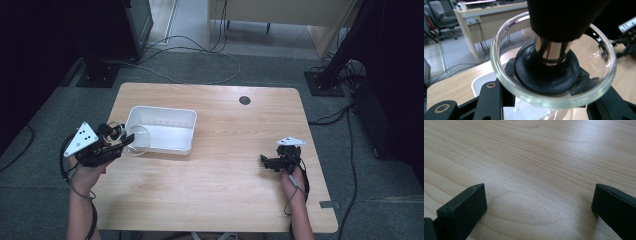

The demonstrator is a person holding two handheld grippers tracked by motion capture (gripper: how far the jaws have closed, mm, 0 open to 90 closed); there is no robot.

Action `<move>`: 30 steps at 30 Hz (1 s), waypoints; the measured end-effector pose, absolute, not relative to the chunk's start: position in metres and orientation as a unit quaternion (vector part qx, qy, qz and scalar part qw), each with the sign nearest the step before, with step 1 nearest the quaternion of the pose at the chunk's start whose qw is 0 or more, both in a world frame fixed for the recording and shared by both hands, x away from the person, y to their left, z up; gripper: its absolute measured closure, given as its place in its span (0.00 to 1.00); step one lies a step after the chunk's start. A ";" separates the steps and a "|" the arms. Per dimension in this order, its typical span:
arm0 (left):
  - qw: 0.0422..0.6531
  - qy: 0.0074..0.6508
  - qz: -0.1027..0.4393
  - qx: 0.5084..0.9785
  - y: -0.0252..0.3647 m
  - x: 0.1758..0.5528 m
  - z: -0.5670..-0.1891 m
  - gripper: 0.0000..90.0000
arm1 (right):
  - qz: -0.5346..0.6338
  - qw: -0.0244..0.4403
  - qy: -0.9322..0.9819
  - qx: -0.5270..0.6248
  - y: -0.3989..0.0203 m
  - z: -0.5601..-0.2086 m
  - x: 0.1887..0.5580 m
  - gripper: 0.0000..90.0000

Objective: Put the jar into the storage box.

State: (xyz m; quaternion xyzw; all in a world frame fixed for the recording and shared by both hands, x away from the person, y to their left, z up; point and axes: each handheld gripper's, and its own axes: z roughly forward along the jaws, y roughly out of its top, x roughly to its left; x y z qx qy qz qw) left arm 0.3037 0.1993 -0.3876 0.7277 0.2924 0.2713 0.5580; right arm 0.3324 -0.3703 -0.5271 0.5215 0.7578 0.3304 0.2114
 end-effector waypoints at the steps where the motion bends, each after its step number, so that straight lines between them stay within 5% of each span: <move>1: 0.560 0.295 0.272 0.725 0.198 0.305 -0.389 0.56 | 0.330 0.211 0.758 0.521 -0.370 -0.527 0.332 0.00; 30: 0.543 0.390 0.302 0.680 0.159 0.365 -0.442 0.57 | 0.330 0.211 0.758 0.521 -0.370 -0.527 0.332 0.00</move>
